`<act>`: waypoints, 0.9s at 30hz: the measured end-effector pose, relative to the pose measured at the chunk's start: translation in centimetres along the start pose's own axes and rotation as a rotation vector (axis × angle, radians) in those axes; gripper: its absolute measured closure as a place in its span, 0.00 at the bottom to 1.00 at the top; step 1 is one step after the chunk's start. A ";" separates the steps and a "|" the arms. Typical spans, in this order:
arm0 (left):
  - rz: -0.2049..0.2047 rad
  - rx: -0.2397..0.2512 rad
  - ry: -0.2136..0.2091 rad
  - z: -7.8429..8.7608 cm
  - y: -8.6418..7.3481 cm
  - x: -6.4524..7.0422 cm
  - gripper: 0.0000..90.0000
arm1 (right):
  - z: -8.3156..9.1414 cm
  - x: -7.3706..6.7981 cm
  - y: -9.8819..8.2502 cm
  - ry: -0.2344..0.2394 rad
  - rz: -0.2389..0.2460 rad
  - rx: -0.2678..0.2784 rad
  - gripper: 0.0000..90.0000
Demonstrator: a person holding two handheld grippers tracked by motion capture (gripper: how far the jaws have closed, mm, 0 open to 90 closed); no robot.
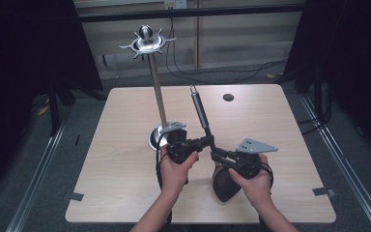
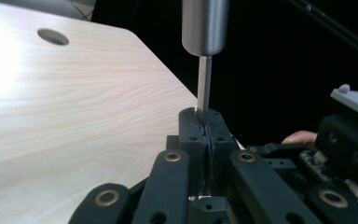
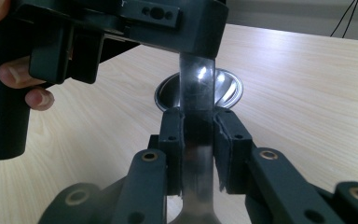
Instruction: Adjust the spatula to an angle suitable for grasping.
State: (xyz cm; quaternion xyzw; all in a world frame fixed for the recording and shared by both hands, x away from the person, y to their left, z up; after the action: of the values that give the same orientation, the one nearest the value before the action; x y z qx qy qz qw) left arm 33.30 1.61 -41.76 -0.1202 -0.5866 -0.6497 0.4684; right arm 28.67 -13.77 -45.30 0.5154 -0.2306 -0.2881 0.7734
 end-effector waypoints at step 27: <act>-0.134 0.046 0.083 3.7 4.3 0.5 0.98 | 0.7 2.3 -3.2 0.011 -0.006 -0.123 0.19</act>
State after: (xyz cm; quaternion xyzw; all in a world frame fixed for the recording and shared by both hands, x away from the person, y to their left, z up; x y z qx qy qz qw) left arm 34.76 5.18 -37.54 -0.0429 -0.5882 -0.6704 0.4503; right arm 29.28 -16.79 -47.92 0.4691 -0.2069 -0.3014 0.8039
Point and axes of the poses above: each handheld gripper's, and its own axes: z roughly backward along the jaws, y roughly out of its top, x roughly to its right, the point moved 4 cm from there along -z, roughly forward along the jaws, and after that the axes turned 15 degrees about z, right-handed, at the moved point
